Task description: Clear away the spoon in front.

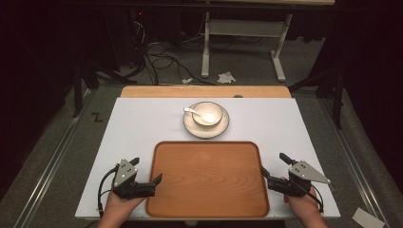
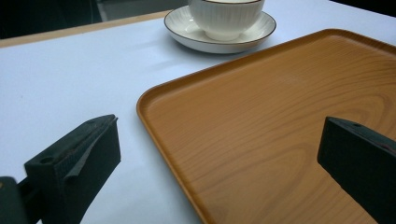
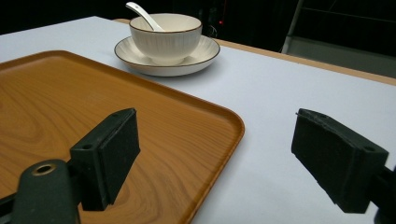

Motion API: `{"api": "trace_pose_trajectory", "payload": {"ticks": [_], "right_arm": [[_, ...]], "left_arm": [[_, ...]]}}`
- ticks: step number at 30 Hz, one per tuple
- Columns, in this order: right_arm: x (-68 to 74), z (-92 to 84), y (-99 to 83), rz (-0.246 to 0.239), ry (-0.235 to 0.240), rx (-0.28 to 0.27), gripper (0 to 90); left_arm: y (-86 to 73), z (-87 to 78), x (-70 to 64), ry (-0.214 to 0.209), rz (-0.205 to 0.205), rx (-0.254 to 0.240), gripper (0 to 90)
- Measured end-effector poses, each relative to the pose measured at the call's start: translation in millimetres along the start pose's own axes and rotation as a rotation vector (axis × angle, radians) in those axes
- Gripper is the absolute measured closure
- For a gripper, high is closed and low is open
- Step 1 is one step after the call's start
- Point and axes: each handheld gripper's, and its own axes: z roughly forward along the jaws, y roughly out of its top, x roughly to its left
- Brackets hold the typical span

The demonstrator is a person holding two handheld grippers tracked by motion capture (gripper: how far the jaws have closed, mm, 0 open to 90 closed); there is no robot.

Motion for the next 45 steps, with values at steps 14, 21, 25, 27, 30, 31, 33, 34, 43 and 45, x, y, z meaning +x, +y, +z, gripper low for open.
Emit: {"api": "trace_pose_trajectory", "payload": {"ticks": [14, 21, 25, 27, 30, 31, 33, 34, 43, 45], "right_arm": [[-0.6, 0.1, -0.2, 0.004, -0.002, 0.001, 16.5], [0.6, 2.4, -0.6, 0.004, -0.001, 0.010, 16.5], [2.2, 3.2, -0.4, 0.004, 0.003, 0.012, 16.5], [2.4, 3.7, -0.5, 0.002, 0.005, 0.012, 16.4], [2.1, 4.0, -0.8, 0.004, 0.003, 0.014, 16.5], [1.8, 3.9, -0.9, 0.004, 0.002, 0.014, 16.5], [1.2, 3.7, -1.0, 0.006, 0.000, 0.012, 16.5], [1.1, 3.4, -1.0, 0.010, 0.000, 0.013, 16.5], [0.5, 3.9, -1.2, 0.016, -0.005, 0.013, 16.5], [0.4, 4.3, -1.4, 0.017, -0.004, 0.013, 16.5]], "left_arm": [[-14.6, 26.7, -9.9, 0.063, 0.151, 0.223, 1.7], [-14.1, 25.8, -5.1, 0.047, 0.124, 0.233, 3.3], [-14.6, 26.6, -5.9, 0.039, 0.129, 0.237, 4.9], [-14.9, 26.5, -5.4, 0.039, 0.125, 0.234, 5.1], [-15.0, 25.9, -4.6, 0.038, 0.118, 0.228, 6.7], [-15.0, 25.2, -3.5, 0.037, 0.110, 0.222, 7.5], [-15.3, 24.9, -2.9, 0.043, 0.104, 0.216, 8.1], [-15.4, 24.7, -2.4, 0.044, 0.100, 0.213, 8.3], [-13.8, 23.7, -0.4, 0.060, 0.070, 0.186, 9.8], [-11.9, 24.5, -0.8, 0.062, 0.067, 0.174, 9.9]]}}
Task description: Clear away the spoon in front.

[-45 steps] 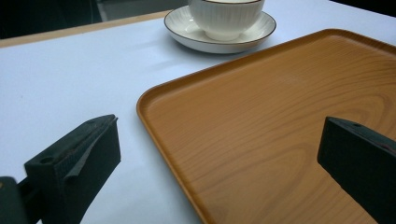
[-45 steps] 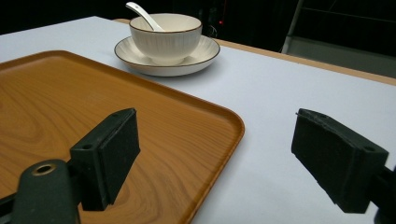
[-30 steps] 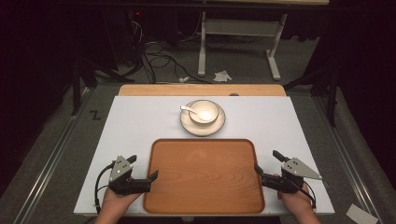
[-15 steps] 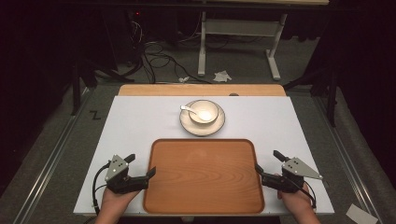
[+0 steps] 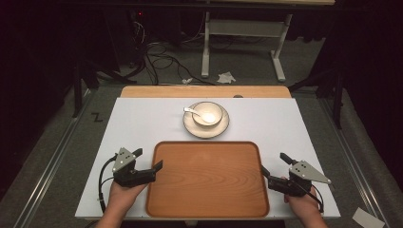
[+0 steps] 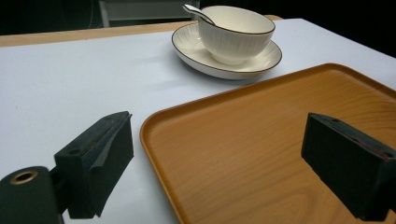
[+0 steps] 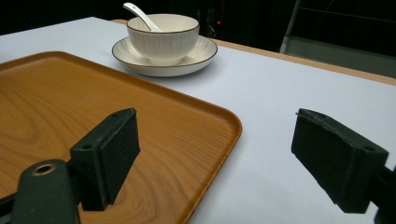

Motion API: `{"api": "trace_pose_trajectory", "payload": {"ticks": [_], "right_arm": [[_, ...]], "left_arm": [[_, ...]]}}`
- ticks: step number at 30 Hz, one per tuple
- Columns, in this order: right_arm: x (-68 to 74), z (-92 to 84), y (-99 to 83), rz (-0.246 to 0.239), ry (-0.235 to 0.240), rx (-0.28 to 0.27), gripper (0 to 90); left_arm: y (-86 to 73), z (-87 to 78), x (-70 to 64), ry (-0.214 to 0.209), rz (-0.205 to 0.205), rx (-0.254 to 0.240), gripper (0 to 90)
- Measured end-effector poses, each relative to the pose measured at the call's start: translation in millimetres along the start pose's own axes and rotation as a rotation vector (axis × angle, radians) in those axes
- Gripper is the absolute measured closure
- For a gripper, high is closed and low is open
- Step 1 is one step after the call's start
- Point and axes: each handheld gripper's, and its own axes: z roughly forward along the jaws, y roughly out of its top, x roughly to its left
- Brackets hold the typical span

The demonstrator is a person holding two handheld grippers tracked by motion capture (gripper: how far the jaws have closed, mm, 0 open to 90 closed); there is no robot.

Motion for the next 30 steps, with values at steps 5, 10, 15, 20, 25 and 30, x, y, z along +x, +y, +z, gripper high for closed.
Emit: {"api": "trace_pose_trajectory", "payload": {"ticks": [5, 10, 15, 20, 25, 30], "right_arm": [[-0.9, -0.2, -0.1, 0.002, -0.003, -0.001, 16.5], [-1.5, -2.3, 0.7, -0.001, -0.004, -0.008, 16.5], [-2.6, -4.7, 1.0, -0.008, -0.005, -0.016, 16.4], [-3.9, -5.9, 1.2, -0.005, -0.008, -0.022, 16.5], [-4.4, -7.2, 1.7, -0.006, -0.004, -0.028, 16.4], [-4.5, -7.3, 2.1, -0.006, -0.001, -0.030, 16.4]], "left_arm": [[6.7, 6.0, 1.4, -0.009, -0.026, -0.008, 10.8], [17.9, 11.7, 0.0, -0.011, -0.011, 0.014, 12.0], [26.1, 18.8, -1.1, 0.005, 0.000, 0.019, 14.1], [34.7, 27.2, -0.2, 0.009, -0.012, 0.009, 17.1], [44.6, 36.2, 0.8, 0.022, -0.021, -0.003, 20.1], [53.2, 42.6, 0.3, 0.019, -0.028, -0.009, 26.9]]}}
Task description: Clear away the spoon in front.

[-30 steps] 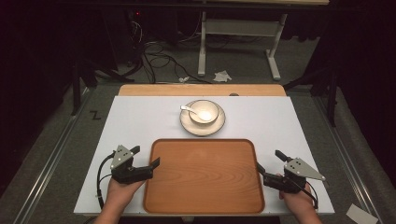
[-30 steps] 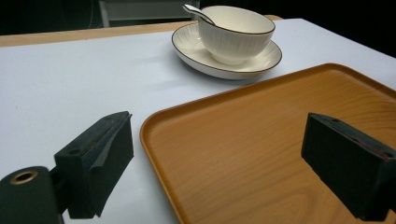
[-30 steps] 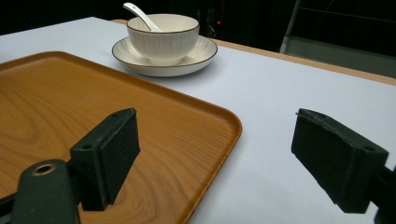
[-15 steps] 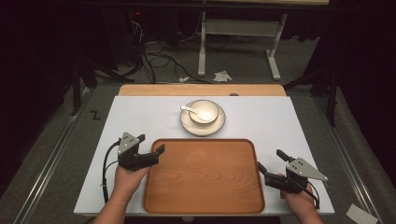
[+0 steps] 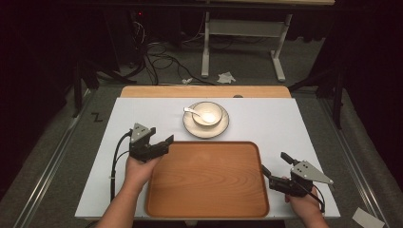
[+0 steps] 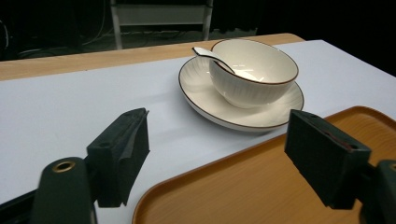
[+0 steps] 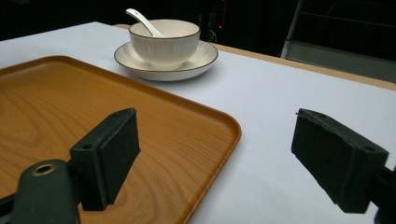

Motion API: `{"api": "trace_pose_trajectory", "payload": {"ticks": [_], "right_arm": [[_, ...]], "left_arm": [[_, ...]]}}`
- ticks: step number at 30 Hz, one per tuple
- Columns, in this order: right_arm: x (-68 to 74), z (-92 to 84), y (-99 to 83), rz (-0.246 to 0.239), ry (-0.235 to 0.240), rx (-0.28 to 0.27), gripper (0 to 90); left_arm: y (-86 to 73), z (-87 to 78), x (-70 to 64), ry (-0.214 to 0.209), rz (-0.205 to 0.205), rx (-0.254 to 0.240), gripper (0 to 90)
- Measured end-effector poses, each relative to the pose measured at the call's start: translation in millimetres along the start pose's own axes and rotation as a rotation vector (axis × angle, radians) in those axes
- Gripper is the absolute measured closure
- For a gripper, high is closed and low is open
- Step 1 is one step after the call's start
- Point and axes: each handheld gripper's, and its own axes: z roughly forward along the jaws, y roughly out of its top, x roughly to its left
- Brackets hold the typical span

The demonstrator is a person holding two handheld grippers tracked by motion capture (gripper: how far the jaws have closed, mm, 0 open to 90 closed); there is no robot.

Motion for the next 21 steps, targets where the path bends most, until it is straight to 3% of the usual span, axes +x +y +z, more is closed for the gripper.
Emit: {"api": "trace_pose_trajectory", "payload": {"ticks": [2, 7, 16, 21], "right_arm": [[0.0, 0.4, -0.2, -0.002, 0.001, 0.001, 16.4], [0.4, 0.2, 0.1, -0.003, 0.004, -0.001, 16.5], [0.3, 0.0, 0.0, -0.004, 0.006, -0.002, 16.5], [0.3, -0.4, 0.1, -0.005, 0.006, -0.004, 16.4]], "left_arm": [[5.9, 5.1, -1.6, -0.013, -0.001, 0.002, 30.8], [14.1, 15.7, -1.8, 0.002, -0.009, 0.006, 42.3], [25.6, 43.8, -4.7, 0.033, 0.000, 0.039, 52.8], [30.6, 54.6, -7.8, 0.033, 0.006, 0.022, 62.9]]}}
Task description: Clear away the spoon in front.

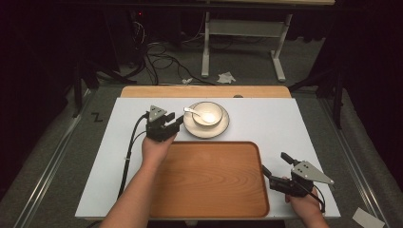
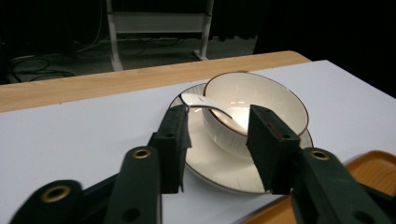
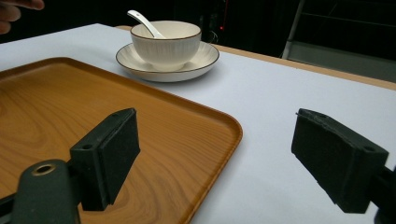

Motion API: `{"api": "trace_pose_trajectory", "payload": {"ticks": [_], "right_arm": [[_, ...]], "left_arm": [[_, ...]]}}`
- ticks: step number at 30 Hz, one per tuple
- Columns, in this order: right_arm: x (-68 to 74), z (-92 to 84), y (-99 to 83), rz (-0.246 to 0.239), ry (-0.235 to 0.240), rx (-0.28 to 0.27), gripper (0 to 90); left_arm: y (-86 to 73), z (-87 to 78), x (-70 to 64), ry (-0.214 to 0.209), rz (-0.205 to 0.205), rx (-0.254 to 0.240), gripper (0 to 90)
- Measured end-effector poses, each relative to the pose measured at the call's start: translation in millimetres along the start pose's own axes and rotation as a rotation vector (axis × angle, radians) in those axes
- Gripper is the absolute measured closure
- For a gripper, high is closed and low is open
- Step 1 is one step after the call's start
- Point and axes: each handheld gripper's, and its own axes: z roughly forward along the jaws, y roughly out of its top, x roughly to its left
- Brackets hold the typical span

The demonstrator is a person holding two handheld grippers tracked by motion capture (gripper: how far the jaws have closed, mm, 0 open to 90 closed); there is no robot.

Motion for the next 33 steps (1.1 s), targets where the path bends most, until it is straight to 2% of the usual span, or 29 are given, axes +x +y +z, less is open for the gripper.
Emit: {"api": "trace_pose_trajectory", "payload": {"ticks": [1, 6, 11, 15, 18, 24, 28, 33], "right_arm": [[0.1, 0.1, -0.1, 0.002, 0.002, 0.000, 16.5], [0.1, 0.4, -0.2, 0.002, 0.005, 0.000, 16.5], [-0.2, 0.2, -0.3, 0.003, 0.006, -0.002, 16.5], [-0.3, 0.2, -0.4, 0.004, 0.006, -0.003, 16.5], [-0.3, 0.2, -0.4, 0.006, 0.005, -0.003, 16.4], [-0.2, 0.1, -0.4, 0.007, 0.010, -0.006, 16.4], [0.0, -0.1, -0.5, 0.010, 0.014, -0.006, 16.4], [-0.9, 0.6, -1.0, 0.013, 0.013, -0.005, 16.4]], "left_arm": [[3.4, 5.3, -1.1, -0.002, -0.005, -0.008, 69.4], [13.0, 18.6, -2.8, -0.007, -0.013, -0.018, 89.5], [24.3, 32.6, -1.5, -0.008, -0.024, -0.015, 90.0], [30.9, 44.8, 2.7, -0.022, -0.066, -0.013, 90.0], [34.0, 53.5, 5.1, -0.008, -0.078, -0.003, 90.0], [39.1, 69.8, 5.9, 0.010, -0.073, 0.011, 90.0], [44.7, 81.0, 6.7, 0.037, -0.081, 0.010, 90.0], [53.3, 97.0, 3.9, 0.044, -0.062, 0.027, 90.0]]}}
